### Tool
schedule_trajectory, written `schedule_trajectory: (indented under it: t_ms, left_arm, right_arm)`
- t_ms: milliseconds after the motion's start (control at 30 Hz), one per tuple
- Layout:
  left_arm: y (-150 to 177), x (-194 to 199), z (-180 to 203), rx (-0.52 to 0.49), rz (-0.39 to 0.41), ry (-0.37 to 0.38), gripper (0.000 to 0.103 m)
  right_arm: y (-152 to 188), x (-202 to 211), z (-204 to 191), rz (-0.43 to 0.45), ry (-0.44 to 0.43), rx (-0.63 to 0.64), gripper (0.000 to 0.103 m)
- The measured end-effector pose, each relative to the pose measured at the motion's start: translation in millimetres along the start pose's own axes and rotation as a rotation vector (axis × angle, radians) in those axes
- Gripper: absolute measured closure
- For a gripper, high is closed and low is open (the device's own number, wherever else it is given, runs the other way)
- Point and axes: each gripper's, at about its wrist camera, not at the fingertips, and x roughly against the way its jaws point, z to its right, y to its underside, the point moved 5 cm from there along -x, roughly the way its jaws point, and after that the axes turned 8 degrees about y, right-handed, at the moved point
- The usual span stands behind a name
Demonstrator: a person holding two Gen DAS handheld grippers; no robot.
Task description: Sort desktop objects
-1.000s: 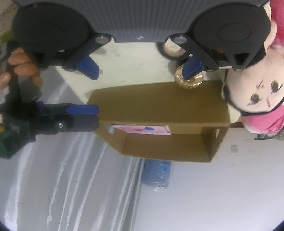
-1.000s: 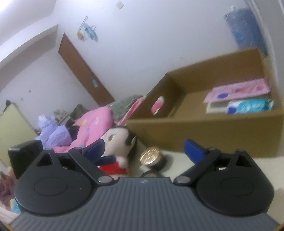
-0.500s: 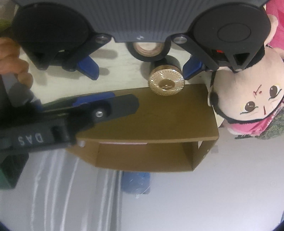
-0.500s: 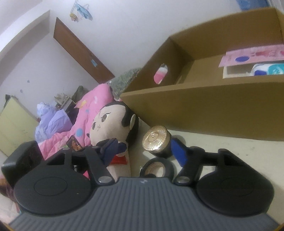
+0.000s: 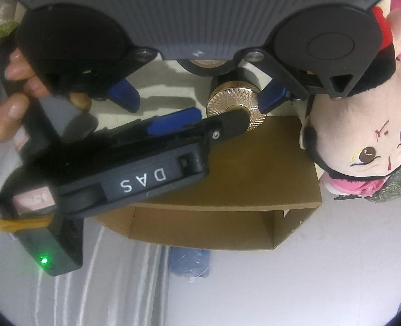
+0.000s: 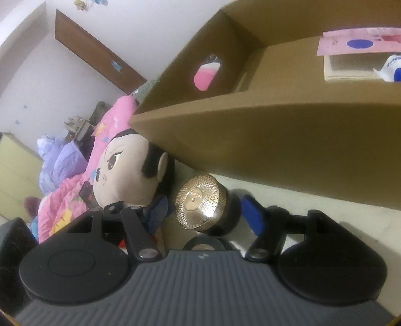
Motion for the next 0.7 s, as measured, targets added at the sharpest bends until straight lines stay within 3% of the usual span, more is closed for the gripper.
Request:
schedule_trajectory:
  t_ms: [267, 467, 700]
  left_arm:
    - [-2, -4, 3, -0.016, 0.027, 0.061, 0.002]
    - [1, 2, 8, 0.005, 0.025, 0.092, 0.002]
    - [16, 14, 12, 0.017, 0.028, 0.062, 0.001]
  right_arm:
    - [3, 0, -3, -0.058, -0.072, 0.008, 0.037]
    - [-2, 1, -1, -0.05, -0.059, 0.016, 0.037]
    - [-5, -3, -6, -0.063, -0.057, 0.045, 0.037]
